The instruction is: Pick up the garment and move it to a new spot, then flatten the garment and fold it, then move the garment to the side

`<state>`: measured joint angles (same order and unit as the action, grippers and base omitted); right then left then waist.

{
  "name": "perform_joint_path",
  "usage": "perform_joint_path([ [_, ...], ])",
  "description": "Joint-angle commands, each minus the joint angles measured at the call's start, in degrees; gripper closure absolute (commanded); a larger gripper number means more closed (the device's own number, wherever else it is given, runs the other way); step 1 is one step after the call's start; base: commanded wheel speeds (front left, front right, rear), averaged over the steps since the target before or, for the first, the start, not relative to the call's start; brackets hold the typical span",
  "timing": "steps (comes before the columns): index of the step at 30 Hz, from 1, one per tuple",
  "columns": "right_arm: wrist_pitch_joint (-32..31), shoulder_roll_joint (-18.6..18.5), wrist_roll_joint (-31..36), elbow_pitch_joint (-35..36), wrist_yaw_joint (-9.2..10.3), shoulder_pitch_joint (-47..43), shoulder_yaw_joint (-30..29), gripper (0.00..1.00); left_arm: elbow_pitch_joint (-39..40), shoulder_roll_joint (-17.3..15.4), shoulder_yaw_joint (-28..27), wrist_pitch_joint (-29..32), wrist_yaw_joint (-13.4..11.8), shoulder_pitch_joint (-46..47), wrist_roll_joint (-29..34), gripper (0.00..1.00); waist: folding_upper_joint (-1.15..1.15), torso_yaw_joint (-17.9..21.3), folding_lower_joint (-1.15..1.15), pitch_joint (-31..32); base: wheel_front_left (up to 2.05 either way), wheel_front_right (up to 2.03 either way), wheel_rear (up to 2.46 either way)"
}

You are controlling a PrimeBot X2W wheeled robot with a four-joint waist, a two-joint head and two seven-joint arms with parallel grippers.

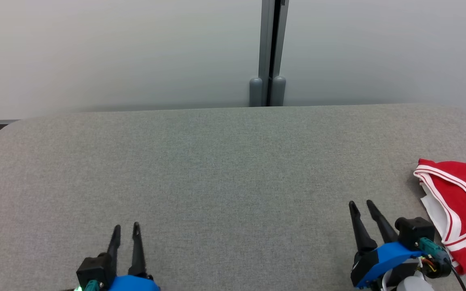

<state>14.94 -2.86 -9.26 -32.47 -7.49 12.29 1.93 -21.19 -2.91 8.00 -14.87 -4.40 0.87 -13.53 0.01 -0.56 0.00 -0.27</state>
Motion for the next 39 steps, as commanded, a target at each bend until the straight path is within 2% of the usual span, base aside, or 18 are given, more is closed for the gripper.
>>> perform_joint_path([
  [1, -0.1, 0.0, -0.2, -0.2, 0.00, 0.0, -0.1, 1.00, -0.2, 0.0, -0.1, 0.1, 0.0, 0.0, -0.2, 1.00, 0.00, 0.0, 0.00, 0.0, 0.00, 0.00, 0.00],
  [4, -0.6, 0.1, -0.8, -1.3, 0.00, -0.5, -0.3, 1.00, -1.4, 0.0, -0.2, 0.5, 0.1, -0.9, -0.9, 1.00, 0.00, 0.0, 0.00, 0.0, 0.00, 0.00, 0.00],
  [20, -5.0, 0.1, -18.3, 3.0, 0.00, -1.7, -2.0, 1.00, 0.5, 0.0, -3.2, 4.9, 2.6, 0.6, -17.4, 1.00, 0.00, 0.1, 0.00, 0.0, 0.00, 0.00, 0.00],
  [39, -9.2, 0.0, -35.1, 7.2, 0.00, -2.9, -3.7, 1.00, 2.3, 0.0, -6.2, 9.1, 5.1, 1.9, -33.3, 1.00, 0.00, 0.2, 0.00, 0.0, 0.00, 0.00, 0.00],
])
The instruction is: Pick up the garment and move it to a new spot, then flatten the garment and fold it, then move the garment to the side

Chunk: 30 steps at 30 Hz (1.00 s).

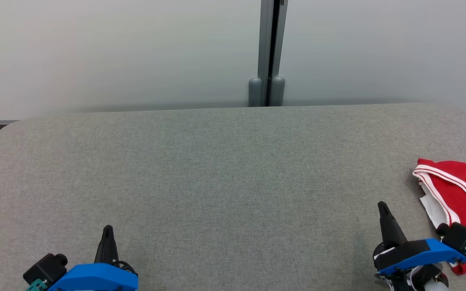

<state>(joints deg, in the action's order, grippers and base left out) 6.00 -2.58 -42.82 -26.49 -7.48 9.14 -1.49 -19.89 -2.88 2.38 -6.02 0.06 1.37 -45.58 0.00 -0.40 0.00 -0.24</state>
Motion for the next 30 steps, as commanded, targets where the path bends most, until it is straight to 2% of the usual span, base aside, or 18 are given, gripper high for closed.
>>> perform_joint_path([
  [1, -0.5, -0.3, -2.3, 1.5, -0.01, 0.2, -0.3, 1.00, 1.1, 0.0, -0.7, 0.5, 0.8, 1.5, -2.0, 1.00, 0.01, 0.0, 0.00, 0.0, 0.00, 0.00, 0.00],
  [30, -5.6, -0.3, -22.2, 6.2, -0.02, -1.2, -2.3, 1.00, 3.2, 0.0, -4.2, 5.6, 3.6, 3.3, -20.8, 1.00, 0.01, 0.1, 0.00, 0.0, 0.00, 0.00, 0.00],
])
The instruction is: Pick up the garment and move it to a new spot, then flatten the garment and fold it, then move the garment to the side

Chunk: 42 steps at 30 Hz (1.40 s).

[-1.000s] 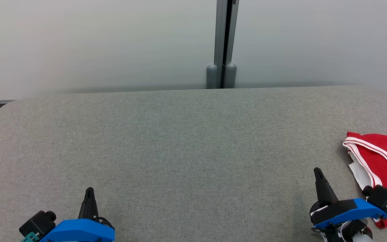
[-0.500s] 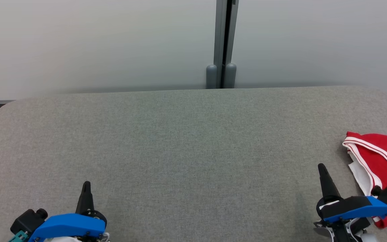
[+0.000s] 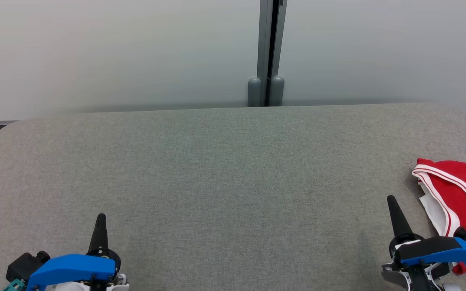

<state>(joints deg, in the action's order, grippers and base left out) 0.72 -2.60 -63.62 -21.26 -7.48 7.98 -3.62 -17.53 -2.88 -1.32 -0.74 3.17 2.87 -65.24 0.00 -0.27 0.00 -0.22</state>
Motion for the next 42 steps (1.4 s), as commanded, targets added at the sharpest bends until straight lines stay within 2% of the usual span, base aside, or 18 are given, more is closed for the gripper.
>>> perform_joint_path([
  [1, -0.5, -0.3, -2.0, 1.1, -0.02, 0.0, -0.3, 1.00, 0.9, 0.0, -0.6, 0.5, 0.6, 1.8, -1.7, 1.00, 0.01, 0.0, 0.00, 0.0, 0.00, 0.00, 0.00],
  [42, -5.7, -0.4, -21.9, 5.9, -0.02, -1.5, -2.3, 1.00, 2.9, 0.0, -4.2, 5.7, 3.5, 3.3, -20.6, 1.00, 0.00, 0.2, 0.00, 0.0, 0.00, 0.00, 0.00],
])
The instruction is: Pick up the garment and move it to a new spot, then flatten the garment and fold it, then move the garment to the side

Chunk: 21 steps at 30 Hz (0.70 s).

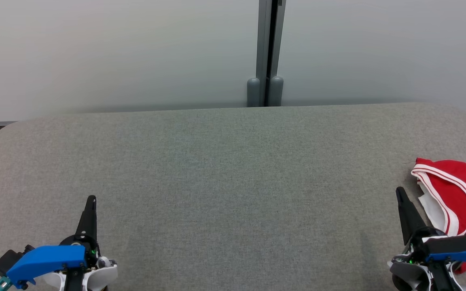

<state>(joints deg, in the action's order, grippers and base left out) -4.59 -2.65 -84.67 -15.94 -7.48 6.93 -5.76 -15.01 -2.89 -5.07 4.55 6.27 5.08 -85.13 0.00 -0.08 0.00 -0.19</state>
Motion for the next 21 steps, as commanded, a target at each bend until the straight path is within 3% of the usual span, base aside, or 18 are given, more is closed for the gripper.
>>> perform_joint_path([
  [1, -0.4, -0.4, -1.3, 0.6, -0.02, -0.5, -0.2, 1.00, 0.5, 0.0, -0.5, 0.4, 0.5, 1.1, -1.1, 1.00, 0.00, 0.0, 0.00, 0.0, 0.00, 0.00, 0.00],
  [21, -2.1, -0.4, -7.8, 2.2, -0.02, -1.1, -0.9, 1.00, 1.1, 0.0, -1.6, 2.2, 1.4, 1.4, -7.4, 1.00, 0.00, 0.1, 0.00, 0.0, 0.00, 0.00, 0.00],
])
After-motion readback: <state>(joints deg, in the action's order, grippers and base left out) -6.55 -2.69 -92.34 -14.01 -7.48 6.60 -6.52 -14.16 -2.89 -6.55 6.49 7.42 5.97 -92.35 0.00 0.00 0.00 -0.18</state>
